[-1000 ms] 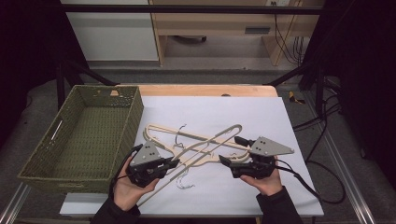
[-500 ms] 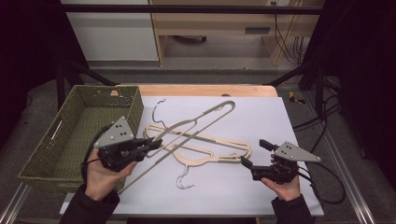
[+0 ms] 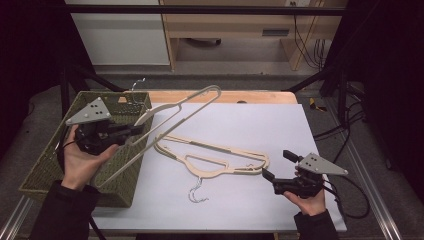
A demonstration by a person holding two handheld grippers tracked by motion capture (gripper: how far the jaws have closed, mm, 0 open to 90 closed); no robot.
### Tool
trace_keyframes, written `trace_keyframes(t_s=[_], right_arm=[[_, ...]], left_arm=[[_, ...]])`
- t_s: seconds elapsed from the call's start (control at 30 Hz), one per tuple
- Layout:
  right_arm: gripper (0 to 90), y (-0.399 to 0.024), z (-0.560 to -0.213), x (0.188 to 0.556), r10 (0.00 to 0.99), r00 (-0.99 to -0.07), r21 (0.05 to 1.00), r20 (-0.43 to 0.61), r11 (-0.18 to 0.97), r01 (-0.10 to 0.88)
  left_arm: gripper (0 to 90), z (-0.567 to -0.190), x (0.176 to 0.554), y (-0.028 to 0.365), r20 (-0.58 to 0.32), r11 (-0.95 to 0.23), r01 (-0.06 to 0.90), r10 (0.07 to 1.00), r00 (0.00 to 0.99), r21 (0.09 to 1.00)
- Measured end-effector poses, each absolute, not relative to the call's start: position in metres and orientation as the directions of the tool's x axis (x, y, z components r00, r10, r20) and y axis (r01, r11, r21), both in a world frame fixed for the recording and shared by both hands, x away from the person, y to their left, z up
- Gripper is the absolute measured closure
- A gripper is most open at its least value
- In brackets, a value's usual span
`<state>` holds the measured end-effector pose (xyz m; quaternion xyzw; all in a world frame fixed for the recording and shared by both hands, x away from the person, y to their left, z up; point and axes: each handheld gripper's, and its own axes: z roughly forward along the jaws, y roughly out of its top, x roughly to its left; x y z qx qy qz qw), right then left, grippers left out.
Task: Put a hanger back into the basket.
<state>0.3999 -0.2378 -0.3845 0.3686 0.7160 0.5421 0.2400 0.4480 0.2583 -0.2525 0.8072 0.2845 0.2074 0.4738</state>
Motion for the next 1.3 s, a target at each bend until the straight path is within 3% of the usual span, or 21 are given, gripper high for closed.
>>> trace_keyframes(t_s=[0.8,1.3], right_arm=[[7.6,-0.239,-0.385,0.401,0.794,-0.605,0.95,0.052,0.148,0.276],[7.6,-0.236,-0.386,0.402,0.792,-0.608,0.948,0.052,0.153,0.28]], left_arm=[[86.1,-0.272,0.478,0.368,0.053,-0.328,0.351,0.793,0.607,0.877],[86.1,-0.289,0.484,0.41,0.06,-0.324,0.403,0.837,0.544,0.856]])
